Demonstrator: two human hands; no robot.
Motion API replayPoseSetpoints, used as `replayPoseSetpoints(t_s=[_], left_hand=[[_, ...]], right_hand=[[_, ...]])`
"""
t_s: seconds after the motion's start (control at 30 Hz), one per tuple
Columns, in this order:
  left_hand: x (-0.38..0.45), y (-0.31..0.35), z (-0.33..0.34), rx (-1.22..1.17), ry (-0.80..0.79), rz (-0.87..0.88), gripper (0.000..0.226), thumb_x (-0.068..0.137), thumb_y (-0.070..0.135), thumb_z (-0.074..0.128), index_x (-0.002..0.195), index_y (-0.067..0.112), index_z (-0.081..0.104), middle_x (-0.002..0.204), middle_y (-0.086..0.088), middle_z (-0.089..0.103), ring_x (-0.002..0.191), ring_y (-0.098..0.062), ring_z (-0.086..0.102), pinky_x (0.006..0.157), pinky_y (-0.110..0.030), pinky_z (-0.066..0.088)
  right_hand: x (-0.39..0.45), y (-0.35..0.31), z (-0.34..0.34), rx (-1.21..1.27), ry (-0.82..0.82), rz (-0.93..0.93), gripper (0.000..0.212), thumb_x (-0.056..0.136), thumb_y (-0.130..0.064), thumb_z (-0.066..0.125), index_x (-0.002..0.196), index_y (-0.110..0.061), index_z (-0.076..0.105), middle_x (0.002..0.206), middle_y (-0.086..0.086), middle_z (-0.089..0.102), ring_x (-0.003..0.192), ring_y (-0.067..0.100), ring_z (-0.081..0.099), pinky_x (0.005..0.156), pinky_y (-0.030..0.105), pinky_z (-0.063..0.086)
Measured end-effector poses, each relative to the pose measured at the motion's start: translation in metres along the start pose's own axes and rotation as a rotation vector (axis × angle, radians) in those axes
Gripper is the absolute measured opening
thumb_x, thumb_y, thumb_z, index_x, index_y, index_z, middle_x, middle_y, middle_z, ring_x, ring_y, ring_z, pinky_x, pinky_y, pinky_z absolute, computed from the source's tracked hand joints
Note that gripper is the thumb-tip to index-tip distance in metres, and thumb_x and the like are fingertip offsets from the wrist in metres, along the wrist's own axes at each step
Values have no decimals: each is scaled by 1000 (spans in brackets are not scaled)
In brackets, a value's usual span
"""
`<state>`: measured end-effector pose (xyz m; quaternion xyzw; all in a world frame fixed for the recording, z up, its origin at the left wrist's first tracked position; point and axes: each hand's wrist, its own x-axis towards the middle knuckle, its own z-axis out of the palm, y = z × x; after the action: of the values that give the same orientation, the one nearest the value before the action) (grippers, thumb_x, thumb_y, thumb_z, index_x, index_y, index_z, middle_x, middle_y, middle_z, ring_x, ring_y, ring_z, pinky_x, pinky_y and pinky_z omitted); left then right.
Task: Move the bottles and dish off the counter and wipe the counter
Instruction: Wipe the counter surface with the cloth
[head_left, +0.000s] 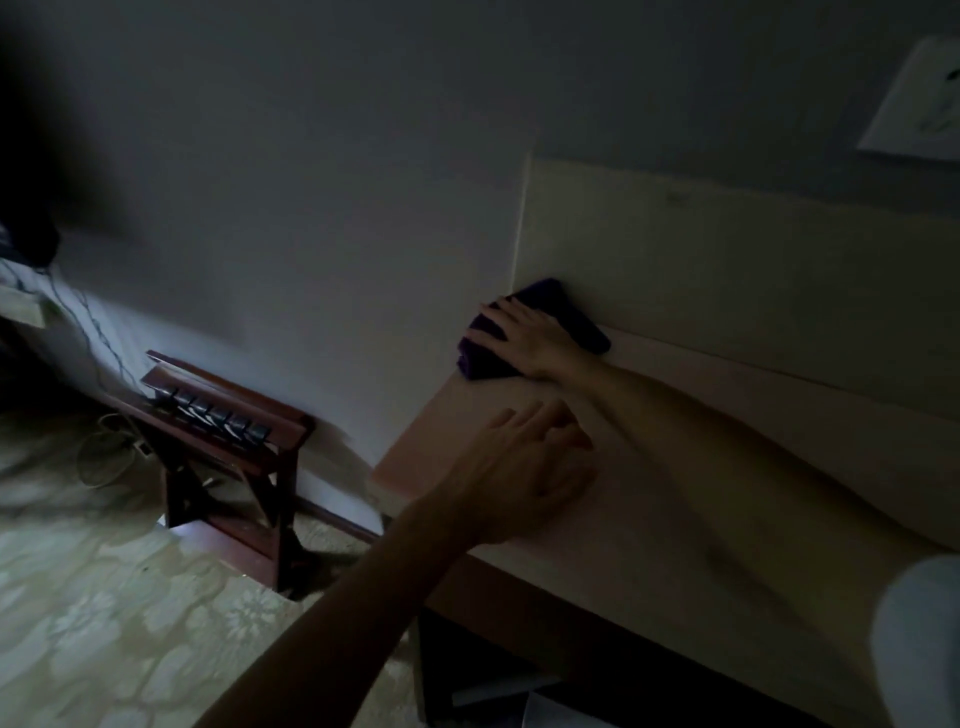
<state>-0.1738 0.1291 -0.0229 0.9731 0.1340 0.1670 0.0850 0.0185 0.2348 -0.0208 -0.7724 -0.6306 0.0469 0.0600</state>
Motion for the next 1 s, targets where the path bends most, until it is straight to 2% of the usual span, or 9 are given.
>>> replayPoseSetpoints(t_s=[0.2, 0.33, 0.5, 0.57, 0.67, 0.77, 0.87, 1.0], left_hand=[[38, 55, 22, 28, -129, 115, 64, 87, 53, 20, 137, 22, 46, 144, -2, 39, 117, -20, 47, 96, -36, 42], [38, 59, 35, 26, -100, 148, 50, 96, 49, 33, 137, 23, 46, 135, -2, 44, 111, -22, 49, 93, -36, 43], [41, 60, 38, 44, -34, 189, 46, 98, 47, 32, 130, 24, 55, 125, 0, 54, 106, -18, 55, 91, -34, 47], [41, 67, 37, 65, -65, 145, 51, 97, 52, 27, 130, 26, 55, 128, 3, 53, 110, -17, 53, 93, -32, 45], [42, 79, 38, 89, -87, 76, 63, 92, 64, 16, 124, 26, 54, 119, 3, 51, 101, -17, 53, 89, -34, 46], [43, 89, 47, 101, 10, 14, 77, 86, 75, 10, 117, 25, 60, 113, 1, 53, 101, -20, 57, 84, -35, 50], [52, 107, 61, 149, 90, -47, 73, 83, 78, 21, 106, 22, 62, 104, -2, 52, 94, -27, 57, 79, -37, 51], [55, 109, 81, 163, 101, -126, 69, 82, 77, 24, 107, 21, 57, 104, -3, 50, 97, -31, 53, 83, -41, 50]], right_hand=[[-47, 49, -10, -18, -16, -37, 79, 88, -75, 22, 155, -33, 8, 164, -6, 3, 151, 15, 5, 118, 45, 9], [-72, 86, -13, -17, -30, -12, 81, 87, -77, 21, 155, -35, 7, 164, -7, 3, 151, 14, 4, 120, 46, 10], [-102, 122, -16, -10, -34, 2, 81, 86, -79, 20, 154, -38, 5, 164, -9, 1, 151, 14, 4, 121, 46, 10], [-118, 136, -17, -2, -35, 10, 81, 85, -79, 20, 154, -39, 4, 164, -9, 0, 151, 13, 4, 121, 46, 10], [-160, 175, -27, 0, -25, 36, 78, 87, -77, 22, 154, -40, 4, 164, -10, 0, 151, 12, 3, 120, 46, 9], [-225, 236, -39, 2, -25, 114, 74, 88, -75, 22, 153, -42, 6, 164, -13, 1, 150, 11, 6, 119, 46, 11], [-294, 300, -50, 17, 11, 220, 78, 82, -81, 17, 151, -47, 8, 163, -16, 4, 149, 13, 13, 119, 47, 14], [-374, 357, -58, 73, 31, 399, 92, 70, -91, 7, 151, -48, 6, 163, -16, 4, 149, 13, 12, 120, 47, 14]])
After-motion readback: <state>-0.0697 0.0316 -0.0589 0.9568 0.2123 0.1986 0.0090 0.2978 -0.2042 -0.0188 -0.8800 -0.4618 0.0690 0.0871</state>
